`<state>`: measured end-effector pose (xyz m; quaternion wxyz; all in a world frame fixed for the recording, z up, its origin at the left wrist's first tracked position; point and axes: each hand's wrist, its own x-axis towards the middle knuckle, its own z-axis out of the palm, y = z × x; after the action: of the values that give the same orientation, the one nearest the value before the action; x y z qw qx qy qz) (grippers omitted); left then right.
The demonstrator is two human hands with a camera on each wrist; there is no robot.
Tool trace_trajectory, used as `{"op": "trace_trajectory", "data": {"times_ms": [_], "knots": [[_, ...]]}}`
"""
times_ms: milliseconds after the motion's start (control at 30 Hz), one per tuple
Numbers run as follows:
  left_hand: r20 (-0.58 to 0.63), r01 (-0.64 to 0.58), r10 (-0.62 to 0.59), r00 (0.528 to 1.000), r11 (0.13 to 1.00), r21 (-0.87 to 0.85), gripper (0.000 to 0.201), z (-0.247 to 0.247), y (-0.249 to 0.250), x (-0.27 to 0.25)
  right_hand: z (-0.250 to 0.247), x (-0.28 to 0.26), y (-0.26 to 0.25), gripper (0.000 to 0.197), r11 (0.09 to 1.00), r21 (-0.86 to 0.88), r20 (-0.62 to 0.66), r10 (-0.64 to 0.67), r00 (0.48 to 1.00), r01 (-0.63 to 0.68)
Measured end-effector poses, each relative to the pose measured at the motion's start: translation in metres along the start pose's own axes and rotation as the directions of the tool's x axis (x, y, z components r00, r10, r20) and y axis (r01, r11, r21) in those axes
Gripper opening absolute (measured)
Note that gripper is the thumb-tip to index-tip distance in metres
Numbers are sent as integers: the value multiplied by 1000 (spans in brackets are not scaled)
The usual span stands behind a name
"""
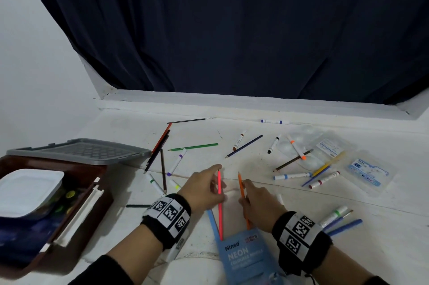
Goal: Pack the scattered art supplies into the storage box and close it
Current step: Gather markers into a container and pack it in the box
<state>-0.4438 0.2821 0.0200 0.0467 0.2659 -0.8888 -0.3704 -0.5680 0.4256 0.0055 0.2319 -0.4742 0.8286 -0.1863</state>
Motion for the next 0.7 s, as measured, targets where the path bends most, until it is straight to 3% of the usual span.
{"op": "trace_trajectory", "data": {"times_ms": [133,333,433,500,600,700], "knots": [[-59,111,-105,993,987,118,50,4,-2,4,-3,-3,3,24,1000,14,16,19,1000,-19],[16,94,-103,995,950,298,88,0,-7,3,-4,-2,5,24,1000,4,21,-1,1000,1],[109,20,-85,990,868,497,71,4,-12,3,-2,-3,4,26,1000,-6,16,-3,1000,3],[117,20,-85,990,880,474,74,5,-15,1,-1,-3,5,28,1000,-7,14,-6,1000,6],[99,39,-79,992,932,360,96,3,-13,-3,-1,-2,5,30,1000,-20,11,-5,1000,5],[19,4,-13,1000,909,418,70,1,-6,-9,1,-1,5,30,1000,-30,3,-5,1000,5]]}}
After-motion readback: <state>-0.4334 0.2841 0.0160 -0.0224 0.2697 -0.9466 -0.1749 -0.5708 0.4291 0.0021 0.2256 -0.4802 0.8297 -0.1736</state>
